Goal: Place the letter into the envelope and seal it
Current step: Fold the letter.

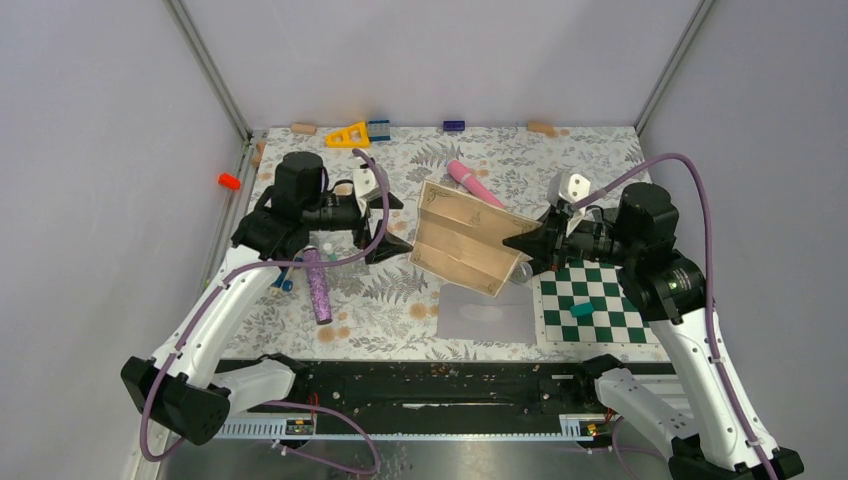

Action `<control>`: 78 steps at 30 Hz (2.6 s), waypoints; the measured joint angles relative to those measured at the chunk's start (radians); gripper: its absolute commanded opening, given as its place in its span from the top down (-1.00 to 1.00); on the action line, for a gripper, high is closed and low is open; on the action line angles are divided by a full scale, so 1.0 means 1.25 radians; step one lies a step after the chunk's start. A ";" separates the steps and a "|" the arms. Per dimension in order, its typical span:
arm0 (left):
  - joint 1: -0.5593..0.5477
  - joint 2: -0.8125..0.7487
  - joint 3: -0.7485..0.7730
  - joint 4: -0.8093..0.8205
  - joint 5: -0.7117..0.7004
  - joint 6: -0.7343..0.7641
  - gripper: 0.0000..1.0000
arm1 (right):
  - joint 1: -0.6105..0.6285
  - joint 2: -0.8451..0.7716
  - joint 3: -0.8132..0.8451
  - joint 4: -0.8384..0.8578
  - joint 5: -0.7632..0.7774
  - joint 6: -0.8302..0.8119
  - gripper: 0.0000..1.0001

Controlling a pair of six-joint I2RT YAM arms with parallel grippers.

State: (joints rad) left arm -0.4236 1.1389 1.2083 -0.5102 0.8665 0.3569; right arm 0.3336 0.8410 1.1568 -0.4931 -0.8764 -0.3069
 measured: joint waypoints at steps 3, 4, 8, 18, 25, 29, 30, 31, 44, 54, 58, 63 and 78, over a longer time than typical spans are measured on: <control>0.000 -0.002 -0.005 -0.001 0.037 0.000 -0.97 | 0.000 -0.004 -0.007 0.026 -0.025 0.026 1.00; 0.000 -0.002 -0.007 -0.004 0.048 -0.001 -0.97 | 0.000 -0.007 -0.010 0.037 -0.029 0.036 1.00; 0.000 -0.005 -0.020 0.002 0.103 -0.015 -0.94 | 0.000 -0.027 -0.053 0.117 -0.045 0.093 1.00; 0.000 0.008 -0.047 0.047 0.213 -0.073 -0.34 | 0.000 -0.009 -0.133 0.257 -0.047 0.188 1.00; 0.000 0.034 -0.048 0.054 0.237 -0.094 0.16 | 0.000 -0.021 -0.160 0.293 -0.033 0.198 1.00; 0.000 0.044 -0.051 0.061 0.240 -0.102 0.31 | 0.000 -0.031 -0.160 0.301 -0.030 0.200 1.00; 0.000 0.044 -0.054 0.064 0.240 -0.103 0.32 | 0.000 -0.035 -0.160 0.302 -0.030 0.200 1.00; 0.001 0.044 -0.058 0.067 0.240 -0.104 0.33 | 0.000 -0.036 -0.160 0.302 -0.030 0.200 1.00; 0.023 0.044 -0.076 0.104 0.240 -0.134 0.50 | -0.002 -0.045 -0.161 0.304 -0.024 0.199 1.00; 0.026 0.045 -0.081 0.112 0.243 -0.140 0.41 | -0.006 -0.045 -0.161 0.305 -0.003 0.200 1.00; 0.026 0.047 -0.081 0.112 0.244 -0.141 0.41 | -0.009 -0.045 -0.161 0.313 0.002 0.205 1.00; 0.026 0.049 -0.083 0.115 0.247 -0.141 0.50 | -0.013 -0.045 -0.161 0.322 0.004 0.212 1.00; 0.030 0.049 -0.084 0.117 0.250 -0.146 1.00 | -0.023 -0.045 -0.161 0.335 0.017 0.223 0.85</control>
State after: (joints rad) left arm -0.3862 1.1999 1.1030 -0.3641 1.1790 0.1749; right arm 0.3046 0.7853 0.9554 -0.0742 -0.8551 -0.0277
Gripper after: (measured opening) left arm 0.006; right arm 0.017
